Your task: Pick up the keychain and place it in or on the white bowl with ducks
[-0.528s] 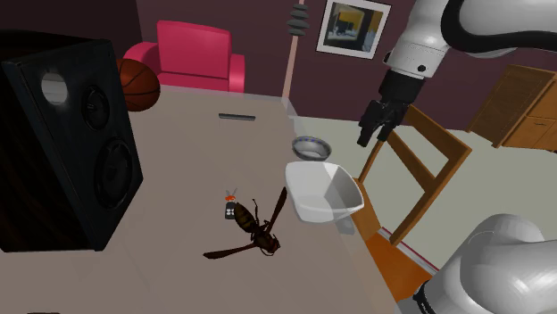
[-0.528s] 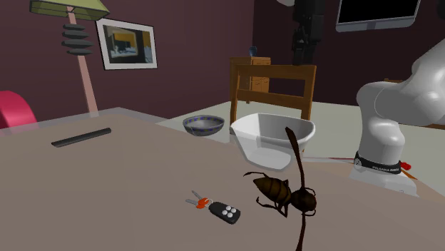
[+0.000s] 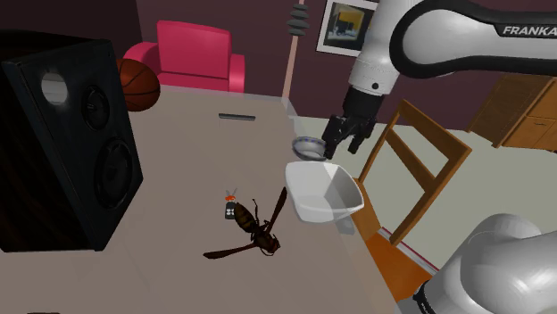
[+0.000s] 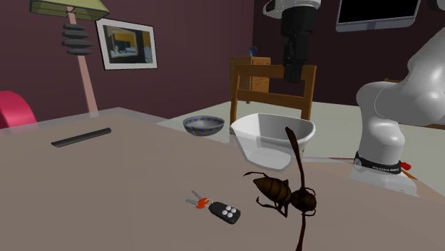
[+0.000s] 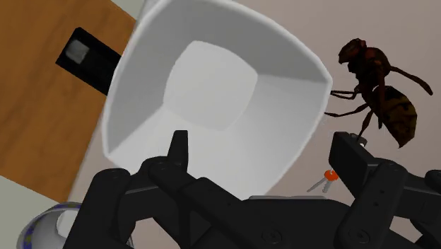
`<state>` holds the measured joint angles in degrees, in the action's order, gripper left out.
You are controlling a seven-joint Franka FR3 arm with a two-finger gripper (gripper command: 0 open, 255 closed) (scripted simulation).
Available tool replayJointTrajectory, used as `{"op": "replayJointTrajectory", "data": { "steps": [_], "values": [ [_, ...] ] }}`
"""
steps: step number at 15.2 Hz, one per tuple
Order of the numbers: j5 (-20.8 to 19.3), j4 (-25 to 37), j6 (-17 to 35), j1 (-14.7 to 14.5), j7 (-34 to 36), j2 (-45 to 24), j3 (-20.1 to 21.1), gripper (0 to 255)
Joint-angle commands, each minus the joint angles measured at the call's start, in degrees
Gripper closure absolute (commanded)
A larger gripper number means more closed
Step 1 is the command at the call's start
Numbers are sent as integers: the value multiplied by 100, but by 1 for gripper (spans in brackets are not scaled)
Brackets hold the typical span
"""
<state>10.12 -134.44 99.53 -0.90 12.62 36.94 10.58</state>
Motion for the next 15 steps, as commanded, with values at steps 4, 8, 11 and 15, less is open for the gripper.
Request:
{"op": "replayJointTrajectory", "data": {
  "steps": [4, 8, 11, 15],
  "values": [
    [112, 198, 648, 10, 686, -854, 528, 0],
    [54, 484, 1134, 45, 1263, -1648, 927, 0],
    [-95, 779, 1456, 75, 1730, -2299, 1199, 0],
    [-448, 1282, 1801, 69, 2405, -3235, 1482, 0]
  ]
}}
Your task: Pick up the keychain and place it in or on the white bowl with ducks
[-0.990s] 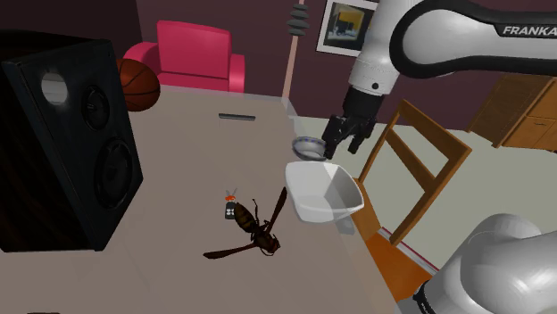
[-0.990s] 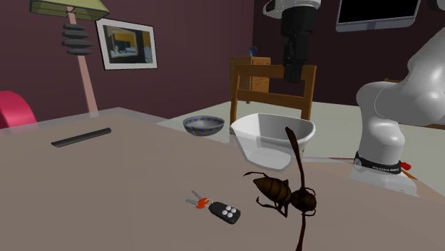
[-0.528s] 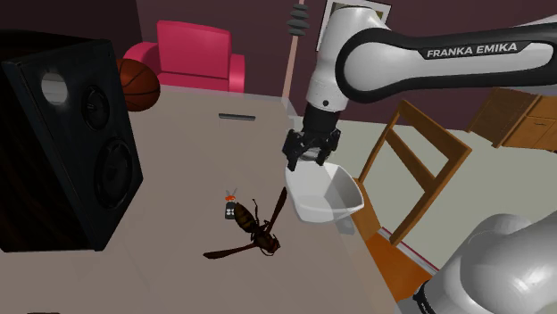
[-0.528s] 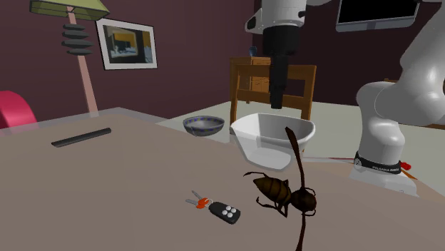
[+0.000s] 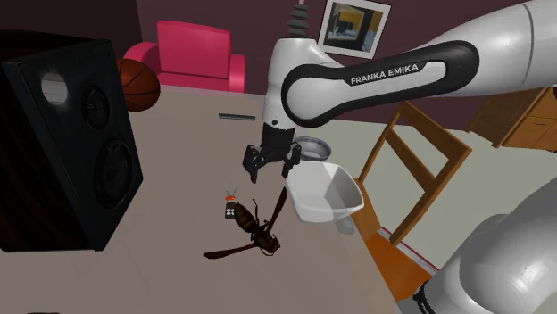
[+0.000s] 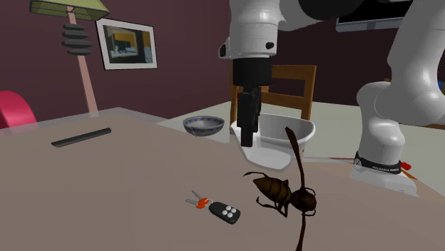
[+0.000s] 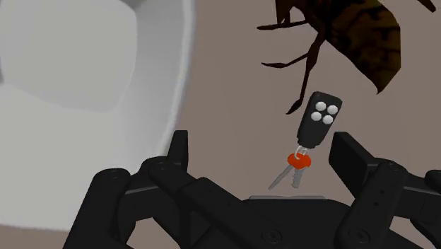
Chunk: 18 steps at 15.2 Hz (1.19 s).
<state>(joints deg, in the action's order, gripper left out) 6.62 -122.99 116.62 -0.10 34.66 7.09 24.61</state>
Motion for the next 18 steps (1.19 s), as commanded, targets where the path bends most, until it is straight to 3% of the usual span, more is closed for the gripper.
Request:
{"op": "replayJointTrajectory", "data": {
  "steps": [1, 9, 18],
  "values": [
    [-209, 282, 161, -27, 377, -494, 131, 0],
    [-1122, 1632, 385, -419, 1597, -2349, 180, 0],
    [-1271, 1376, 889, -486, 1695, -2622, 119, 0]
  ]
}}
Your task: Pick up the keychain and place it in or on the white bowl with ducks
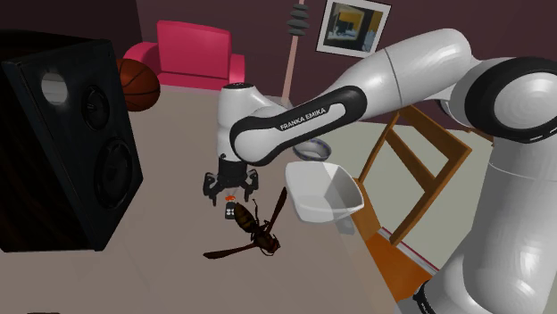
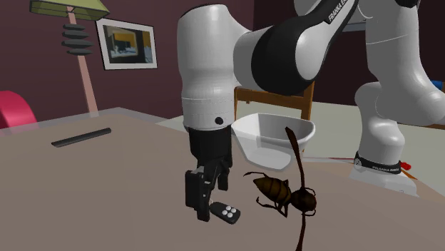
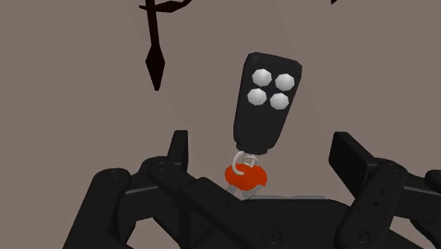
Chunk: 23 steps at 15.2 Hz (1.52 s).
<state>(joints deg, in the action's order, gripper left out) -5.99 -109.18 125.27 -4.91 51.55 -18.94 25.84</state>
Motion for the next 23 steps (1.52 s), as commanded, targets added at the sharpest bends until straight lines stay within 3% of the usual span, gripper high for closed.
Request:
{"op": "replayJointTrajectory", "data": {
  "steps": [1, 6, 7, 16, 23],
  "values": [
    [-10, -4, 24, -4, 6, -18, -4, 0],
    [-10, -4, 23, -4, 6, -18, -4, 0],
    [-10, -4, 23, -4, 6, -18, -4, 255],
    [-10, -4, 23, -4, 6, -18, -4, 255],
    [134, 214, -436, 43, -69, 247, 55, 255]
  ]
}}
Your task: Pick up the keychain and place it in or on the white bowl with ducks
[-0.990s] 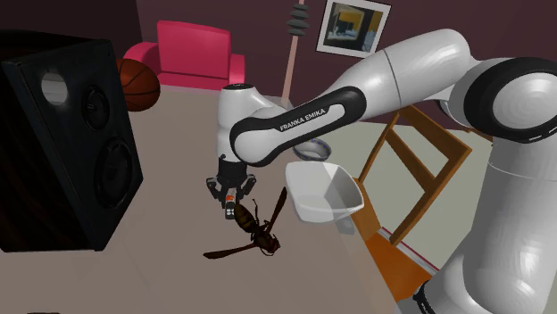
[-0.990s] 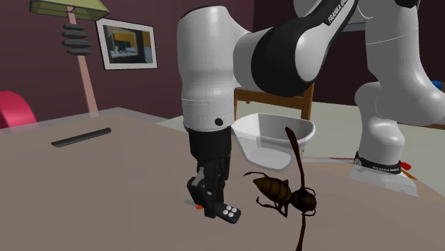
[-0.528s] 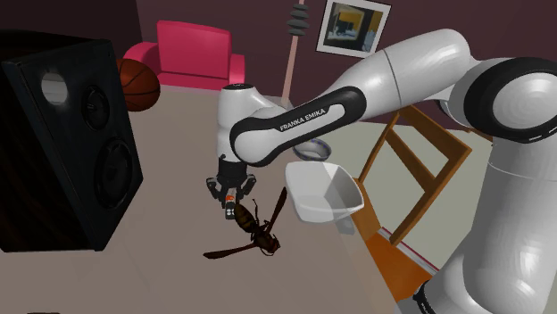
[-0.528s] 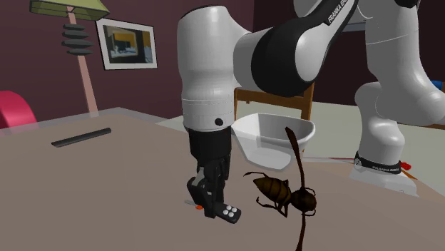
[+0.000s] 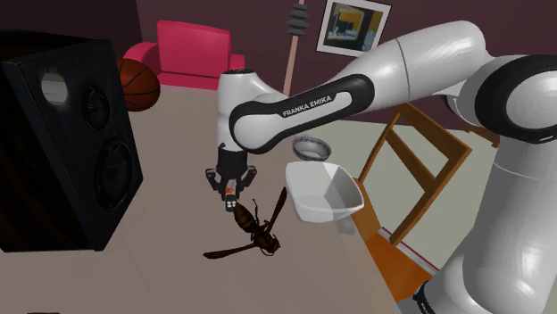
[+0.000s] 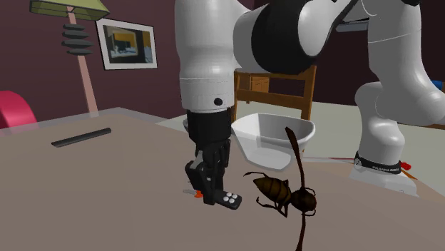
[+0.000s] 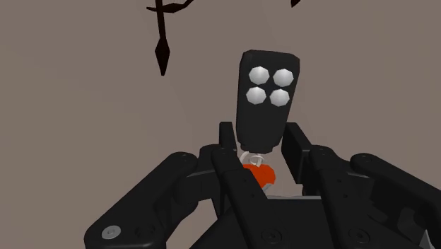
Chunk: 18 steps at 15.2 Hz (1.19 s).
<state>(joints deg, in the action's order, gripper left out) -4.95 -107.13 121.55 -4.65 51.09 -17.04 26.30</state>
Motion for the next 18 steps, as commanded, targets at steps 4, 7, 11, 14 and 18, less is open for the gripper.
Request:
{"op": "replayJointTrajectory", "data": {
  "steps": [4, 7, 11, 14, 18],
  "values": [
    [99, 163, -334, 36, -57, 186, 32, 255],
    [144, 292, -540, 48, -79, 272, 47, 255],
    [196, 484, -820, 59, -102, 370, 63, 255],
    [227, 643, -1033, 65, -115, 431, 73, 255],
    [293, 679, -1181, 164, -268, 553, 37, 255]
  ]
}}
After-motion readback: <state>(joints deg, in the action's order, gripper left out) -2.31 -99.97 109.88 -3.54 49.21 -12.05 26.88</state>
